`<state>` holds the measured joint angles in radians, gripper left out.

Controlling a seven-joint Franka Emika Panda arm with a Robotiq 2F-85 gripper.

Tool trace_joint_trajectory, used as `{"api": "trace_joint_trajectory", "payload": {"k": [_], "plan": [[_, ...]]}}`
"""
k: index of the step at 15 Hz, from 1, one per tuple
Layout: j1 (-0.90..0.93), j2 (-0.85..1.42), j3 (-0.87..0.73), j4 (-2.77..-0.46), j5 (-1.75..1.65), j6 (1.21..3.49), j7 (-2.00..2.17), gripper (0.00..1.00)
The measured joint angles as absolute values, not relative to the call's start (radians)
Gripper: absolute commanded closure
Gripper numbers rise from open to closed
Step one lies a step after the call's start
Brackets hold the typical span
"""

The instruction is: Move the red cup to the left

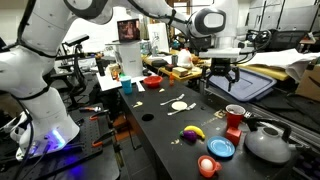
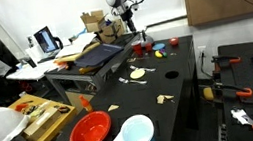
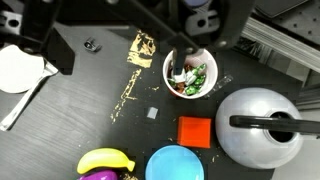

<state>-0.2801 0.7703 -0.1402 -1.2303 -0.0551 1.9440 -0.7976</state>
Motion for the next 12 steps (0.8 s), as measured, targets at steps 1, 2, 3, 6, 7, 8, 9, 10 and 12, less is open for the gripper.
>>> {"api": "trace_joint_trajectory", "payload": {"k": [1, 2, 3, 6, 7, 8, 9, 10, 12], "plan": [[-0.284, 0.799, -0.137, -1.196, -0.062, 1.944, -0.799, 0.0], [-0.289, 0.828, -0.134, -1.163, -0.066, 1.944, -0.801, 0.0], [-0.296, 0.856, -0.129, -1.128, -0.067, 1.943, -0.804, 0.0], [-0.323, 0.94, -0.114, -1.022, -0.068, 1.937, -0.82, 0.0], [-0.33, 0.966, -0.114, -0.985, -0.068, 1.932, -0.826, 0.0], [-0.337, 0.991, -0.114, -0.948, -0.067, 1.925, -0.835, 0.0], [-0.344, 1.015, -0.114, -0.914, -0.065, 1.917, -0.841, 0.0], [-0.349, 1.036, -0.114, -0.881, -0.063, 1.91, -0.843, 0.0], [-0.359, 1.075, -0.108, -0.825, -0.061, 1.896, -0.843, 0.0]]}}
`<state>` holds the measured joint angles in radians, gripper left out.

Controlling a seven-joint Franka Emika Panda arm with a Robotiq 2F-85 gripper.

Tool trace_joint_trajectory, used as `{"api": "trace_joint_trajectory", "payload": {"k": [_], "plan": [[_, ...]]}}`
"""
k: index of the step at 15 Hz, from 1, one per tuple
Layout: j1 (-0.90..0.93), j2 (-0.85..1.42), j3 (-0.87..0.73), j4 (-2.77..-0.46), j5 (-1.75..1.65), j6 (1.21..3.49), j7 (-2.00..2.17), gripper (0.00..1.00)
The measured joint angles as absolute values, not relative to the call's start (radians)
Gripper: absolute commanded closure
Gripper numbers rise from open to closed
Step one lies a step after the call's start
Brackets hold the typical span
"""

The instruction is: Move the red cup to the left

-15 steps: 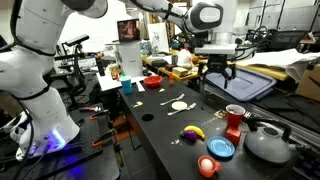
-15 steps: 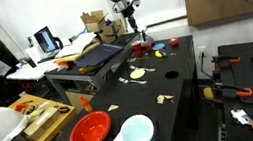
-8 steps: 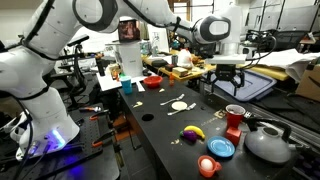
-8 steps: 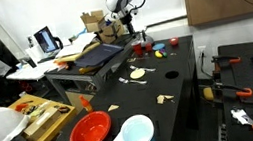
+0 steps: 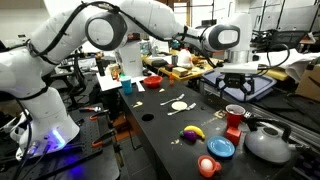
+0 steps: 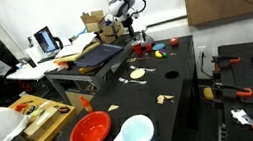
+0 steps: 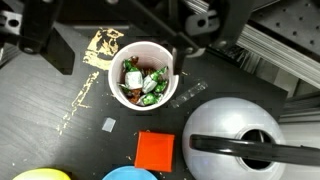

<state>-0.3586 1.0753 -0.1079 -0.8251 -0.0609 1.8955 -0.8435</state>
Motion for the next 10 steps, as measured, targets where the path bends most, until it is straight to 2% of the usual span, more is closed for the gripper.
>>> {"api": "trace_joint_trajectory", "payload": {"k": [10], "plan": [[-0.362, 1.198, -0.041, -0.657, -0.061, 1.806, -0.844, 0.0]]}}
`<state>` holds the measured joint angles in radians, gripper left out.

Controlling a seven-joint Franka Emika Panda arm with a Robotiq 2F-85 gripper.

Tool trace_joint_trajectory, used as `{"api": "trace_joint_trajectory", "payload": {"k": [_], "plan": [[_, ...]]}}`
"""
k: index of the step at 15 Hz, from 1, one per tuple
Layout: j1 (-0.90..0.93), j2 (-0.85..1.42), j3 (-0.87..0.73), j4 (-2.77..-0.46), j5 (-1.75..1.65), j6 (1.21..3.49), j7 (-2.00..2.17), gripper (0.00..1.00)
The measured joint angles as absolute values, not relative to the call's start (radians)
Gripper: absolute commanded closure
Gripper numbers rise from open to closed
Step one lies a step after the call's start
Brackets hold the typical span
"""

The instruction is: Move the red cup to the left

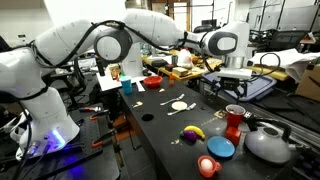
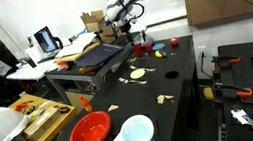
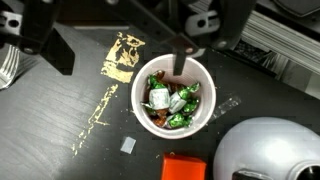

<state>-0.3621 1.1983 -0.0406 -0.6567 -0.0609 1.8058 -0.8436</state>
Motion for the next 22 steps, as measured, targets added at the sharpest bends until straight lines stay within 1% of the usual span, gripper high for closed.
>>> {"api": "trace_joint_trajectory", "payload": {"k": [7, 8, 9, 11, 12, 14, 17, 18, 19, 22], "plan": [[-0.371, 1.258, -0.041, -0.6, -0.061, 1.78, -0.844, 0.0], [-0.372, 1.262, -0.041, -0.598, -0.061, 1.78, -0.843, 0.25], [-0.373, 1.267, -0.041, -0.597, -0.061, 1.78, -0.843, 0.26], [-0.373, 1.276, -0.043, -0.593, -0.062, 1.78, -0.843, 0.42], [-0.373, 1.279, -0.044, -0.591, -0.062, 1.78, -0.842, 0.51], [-0.373, 1.282, -0.045, -0.586, -0.062, 1.78, -0.841, 0.65], [-0.374, 1.282, -0.046, -0.578, -0.062, 1.78, -0.841, 0.88], [-0.374, 1.282, -0.047, -0.575, -0.062, 1.78, -0.841, 0.95], [-0.374, 1.282, -0.047, -0.571, -0.062, 1.78, -0.841, 0.99], [-0.374, 1.282, -0.049, -0.558, -0.064, 1.78, -0.841, 1.0]]}}
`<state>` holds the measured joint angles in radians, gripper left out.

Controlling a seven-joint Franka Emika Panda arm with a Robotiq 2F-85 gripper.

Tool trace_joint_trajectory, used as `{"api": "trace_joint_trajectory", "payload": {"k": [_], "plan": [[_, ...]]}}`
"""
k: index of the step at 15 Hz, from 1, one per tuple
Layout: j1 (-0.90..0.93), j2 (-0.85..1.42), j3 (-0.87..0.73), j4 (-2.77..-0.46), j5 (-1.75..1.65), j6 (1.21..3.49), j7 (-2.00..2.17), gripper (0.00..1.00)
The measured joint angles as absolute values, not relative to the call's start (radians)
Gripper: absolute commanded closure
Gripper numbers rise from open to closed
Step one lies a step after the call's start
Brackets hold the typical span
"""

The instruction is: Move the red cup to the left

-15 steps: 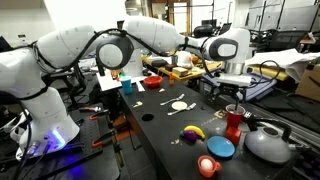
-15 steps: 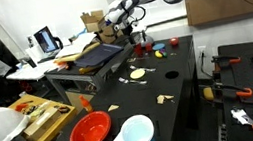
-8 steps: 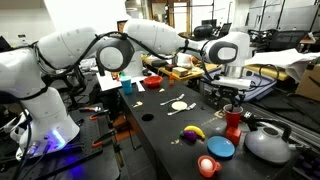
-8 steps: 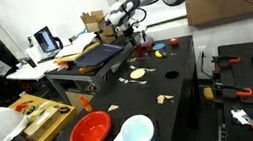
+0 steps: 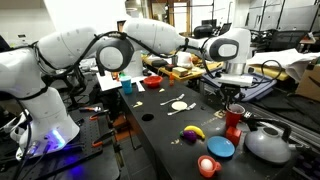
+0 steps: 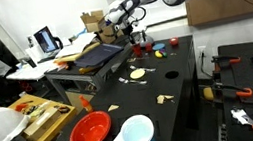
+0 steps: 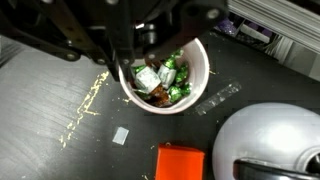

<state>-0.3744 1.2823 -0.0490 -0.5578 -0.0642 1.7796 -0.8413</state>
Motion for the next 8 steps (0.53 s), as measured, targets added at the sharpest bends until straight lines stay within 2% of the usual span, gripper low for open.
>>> {"api": "trace_joint_trajectory", "payload": {"k": [8], "plan": [[-0.377, 1.246, -0.05, -0.528, -0.066, 1.697, -0.846, 0.99]]}}
